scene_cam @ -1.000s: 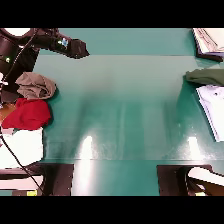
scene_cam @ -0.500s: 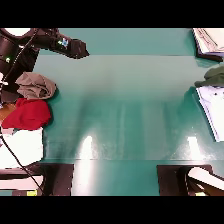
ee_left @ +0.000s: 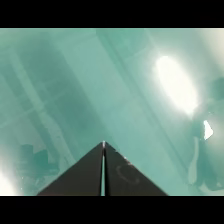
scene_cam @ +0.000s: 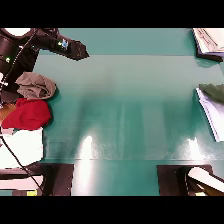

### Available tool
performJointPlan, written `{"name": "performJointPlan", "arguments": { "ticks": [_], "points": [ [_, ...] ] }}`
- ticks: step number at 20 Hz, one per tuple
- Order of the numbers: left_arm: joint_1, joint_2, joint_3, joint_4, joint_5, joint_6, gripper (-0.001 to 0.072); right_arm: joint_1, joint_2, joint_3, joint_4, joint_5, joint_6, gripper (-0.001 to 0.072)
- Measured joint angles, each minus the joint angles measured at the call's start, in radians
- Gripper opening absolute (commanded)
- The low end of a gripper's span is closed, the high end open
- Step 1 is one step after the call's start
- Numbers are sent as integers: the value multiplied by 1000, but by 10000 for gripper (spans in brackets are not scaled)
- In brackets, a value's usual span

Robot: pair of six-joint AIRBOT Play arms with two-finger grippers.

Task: Fold the shirts.

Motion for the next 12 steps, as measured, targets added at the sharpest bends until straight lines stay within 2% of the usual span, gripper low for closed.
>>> {"name": "performJointPlan", "arguments": {
  "ticks": [5,8,9,11,12],
  "points": [
    [0,0,0,0,-1,4,24,0,1,0,-153,73,40,608],
    [0,0,0,0,0,5,24,25,1,0,-110,89,55,607],
    [0,0,0,0,0,5,24,43,2,0,-76,93,57,574],
    [0,0,0,-1,-1,5,24,91,1,0,-10,93,61,333],
    [0,0,0,-1,-2,5,23,124,2,0,19,93,62,153]
  ]
}}
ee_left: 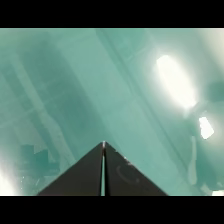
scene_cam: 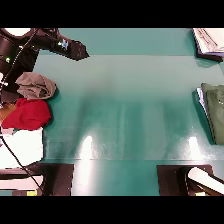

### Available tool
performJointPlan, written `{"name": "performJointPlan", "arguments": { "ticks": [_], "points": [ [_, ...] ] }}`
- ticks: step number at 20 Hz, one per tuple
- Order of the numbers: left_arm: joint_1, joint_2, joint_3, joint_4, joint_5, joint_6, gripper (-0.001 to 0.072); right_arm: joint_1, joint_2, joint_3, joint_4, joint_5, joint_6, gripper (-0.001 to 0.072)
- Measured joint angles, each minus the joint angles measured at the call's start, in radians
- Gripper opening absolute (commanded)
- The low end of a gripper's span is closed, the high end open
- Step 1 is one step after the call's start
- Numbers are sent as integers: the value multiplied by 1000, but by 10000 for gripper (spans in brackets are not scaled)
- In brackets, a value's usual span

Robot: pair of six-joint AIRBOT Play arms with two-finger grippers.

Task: Fold the shirts.

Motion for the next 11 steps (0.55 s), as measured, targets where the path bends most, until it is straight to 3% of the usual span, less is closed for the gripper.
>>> {"name": "performJointPlan", "arguments": {
  "ticks": [1,11],
  "points": [
    [0,0,0,-1,0,0,24,33,0,0,19,0,0,25],
    [0,0,0,-3,8,-1,24,344,0,0,79,-39,-4,25]
  ]
}}
